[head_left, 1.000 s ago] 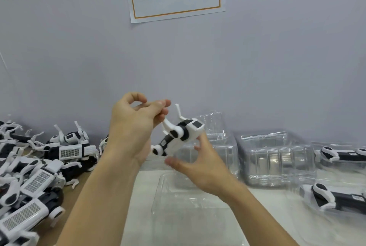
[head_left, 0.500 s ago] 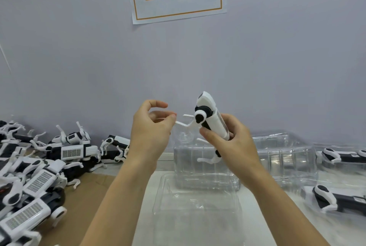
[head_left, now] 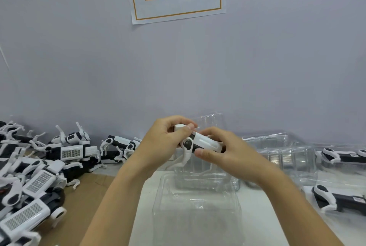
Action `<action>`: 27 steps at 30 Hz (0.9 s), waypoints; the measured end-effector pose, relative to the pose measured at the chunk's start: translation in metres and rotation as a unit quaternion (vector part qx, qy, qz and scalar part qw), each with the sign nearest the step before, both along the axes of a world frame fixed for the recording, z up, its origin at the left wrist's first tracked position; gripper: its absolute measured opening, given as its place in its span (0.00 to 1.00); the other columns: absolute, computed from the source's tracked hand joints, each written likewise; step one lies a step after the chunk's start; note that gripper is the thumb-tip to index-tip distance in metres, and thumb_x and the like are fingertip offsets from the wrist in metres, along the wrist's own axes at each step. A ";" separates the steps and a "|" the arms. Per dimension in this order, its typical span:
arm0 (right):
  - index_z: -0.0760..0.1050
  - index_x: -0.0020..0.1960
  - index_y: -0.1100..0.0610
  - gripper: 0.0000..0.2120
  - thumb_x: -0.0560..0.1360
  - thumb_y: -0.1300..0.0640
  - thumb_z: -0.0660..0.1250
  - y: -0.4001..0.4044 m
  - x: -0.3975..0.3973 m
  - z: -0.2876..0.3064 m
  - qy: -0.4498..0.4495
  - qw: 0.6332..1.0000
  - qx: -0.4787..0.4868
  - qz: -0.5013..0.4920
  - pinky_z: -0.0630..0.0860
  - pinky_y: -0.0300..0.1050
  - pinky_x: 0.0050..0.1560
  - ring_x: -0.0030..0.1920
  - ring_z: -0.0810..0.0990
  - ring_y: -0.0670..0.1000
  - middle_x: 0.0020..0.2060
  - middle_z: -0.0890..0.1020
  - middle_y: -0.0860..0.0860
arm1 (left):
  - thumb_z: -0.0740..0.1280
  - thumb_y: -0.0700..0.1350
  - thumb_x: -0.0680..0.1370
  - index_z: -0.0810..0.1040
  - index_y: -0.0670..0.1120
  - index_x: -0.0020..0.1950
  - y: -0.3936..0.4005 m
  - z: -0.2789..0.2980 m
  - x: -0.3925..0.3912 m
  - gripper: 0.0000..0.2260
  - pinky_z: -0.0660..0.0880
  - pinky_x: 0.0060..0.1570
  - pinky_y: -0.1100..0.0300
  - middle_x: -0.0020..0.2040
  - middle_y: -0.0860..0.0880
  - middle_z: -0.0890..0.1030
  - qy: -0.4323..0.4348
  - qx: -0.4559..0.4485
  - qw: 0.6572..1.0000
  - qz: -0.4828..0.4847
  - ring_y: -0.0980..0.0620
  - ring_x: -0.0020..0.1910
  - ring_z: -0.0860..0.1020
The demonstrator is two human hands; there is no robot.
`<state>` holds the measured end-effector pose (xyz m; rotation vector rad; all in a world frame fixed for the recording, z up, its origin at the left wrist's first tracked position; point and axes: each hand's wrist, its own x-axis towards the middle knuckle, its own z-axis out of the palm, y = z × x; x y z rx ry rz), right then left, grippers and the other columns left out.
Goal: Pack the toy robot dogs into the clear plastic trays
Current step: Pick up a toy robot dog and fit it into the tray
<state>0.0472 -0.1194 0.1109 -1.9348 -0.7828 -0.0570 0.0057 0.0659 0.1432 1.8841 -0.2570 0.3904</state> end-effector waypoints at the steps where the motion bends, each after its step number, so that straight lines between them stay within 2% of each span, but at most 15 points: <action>1: 0.77 0.55 0.43 0.11 0.74 0.46 0.73 0.003 0.000 -0.001 -0.025 1.000 -0.006 -0.013 0.76 0.37 0.38 0.39 0.80 0.43 0.44 0.82 0.43 | 0.68 0.45 0.81 0.86 0.51 0.46 0.000 -0.001 0.001 0.08 0.81 0.54 0.49 0.45 0.46 0.87 -0.001 -0.011 1.000 0.017 0.45 0.47 0.84; 5: 0.74 0.54 0.44 0.14 0.72 0.46 0.75 0.019 -0.004 -0.005 -0.144 0.987 -0.023 -0.061 0.75 0.36 0.38 0.41 0.79 0.42 0.42 0.81 0.40 | 0.67 0.46 0.80 0.85 0.51 0.40 -0.006 -0.005 0.006 0.11 0.81 0.49 0.49 0.40 0.47 0.85 -0.009 -0.036 0.995 0.088 0.51 0.40 0.83; 9: 0.69 0.57 0.41 0.19 0.72 0.50 0.74 0.024 -0.006 -0.005 -0.186 0.980 -0.015 -0.072 0.79 0.51 0.44 0.42 0.80 0.46 0.44 0.82 0.41 | 0.65 0.47 0.80 0.84 0.49 0.39 -0.005 -0.006 0.008 0.12 0.80 0.48 0.48 0.36 0.49 0.83 0.000 -0.043 0.993 0.107 0.52 0.38 0.81; 12: 0.68 0.61 0.39 0.22 0.72 0.47 0.74 0.024 -0.006 -0.006 -0.210 0.974 -0.042 -0.076 0.79 0.51 0.46 0.44 0.80 0.47 0.44 0.82 0.41 | 0.64 0.49 0.81 0.82 0.46 0.38 -0.004 -0.009 0.010 0.15 0.80 0.50 0.43 0.34 0.48 0.79 0.018 -0.023 0.994 0.107 0.49 0.36 0.78; 15: 0.69 0.64 0.39 0.23 0.72 0.44 0.73 0.024 -0.005 -0.008 -0.227 0.969 -0.062 -0.078 0.79 0.50 0.47 0.45 0.80 0.46 0.44 0.82 0.40 | 0.64 0.55 0.81 0.80 0.41 0.40 -0.003 -0.011 0.011 0.19 0.79 0.46 0.45 0.33 0.48 0.77 0.023 0.011 0.993 0.114 0.50 0.35 0.76; 19: 0.69 0.63 0.37 0.20 0.74 0.43 0.72 0.020 0.000 -0.012 -0.210 0.976 -0.039 -0.051 0.79 0.48 0.43 0.41 0.81 0.45 0.42 0.83 0.40 | 0.64 0.61 0.80 0.80 0.46 0.39 -0.001 -0.012 0.009 0.20 0.76 0.41 0.51 0.36 0.45 0.80 0.014 0.030 0.997 0.073 0.49 0.37 0.78; 23: 0.67 0.61 0.33 0.21 0.74 0.44 0.72 0.016 0.003 -0.013 -0.183 0.982 -0.031 -0.038 0.78 0.44 0.39 0.38 0.80 0.46 0.40 0.83 0.39 | 0.65 0.57 0.80 0.81 0.44 0.41 -0.002 -0.012 0.009 0.18 0.74 0.32 0.61 0.32 0.51 0.80 -0.006 0.046 0.997 0.060 0.53 0.32 0.78; 27: 0.67 0.60 0.35 0.19 0.74 0.44 0.72 0.016 0.005 -0.016 -0.163 0.986 -0.034 -0.022 0.80 0.51 0.41 0.38 0.81 0.48 0.41 0.84 0.42 | 0.66 0.58 0.79 0.83 0.45 0.42 0.001 -0.016 0.011 0.17 0.80 0.34 0.57 0.37 0.44 0.83 -0.011 0.050 0.997 0.060 0.47 0.35 0.82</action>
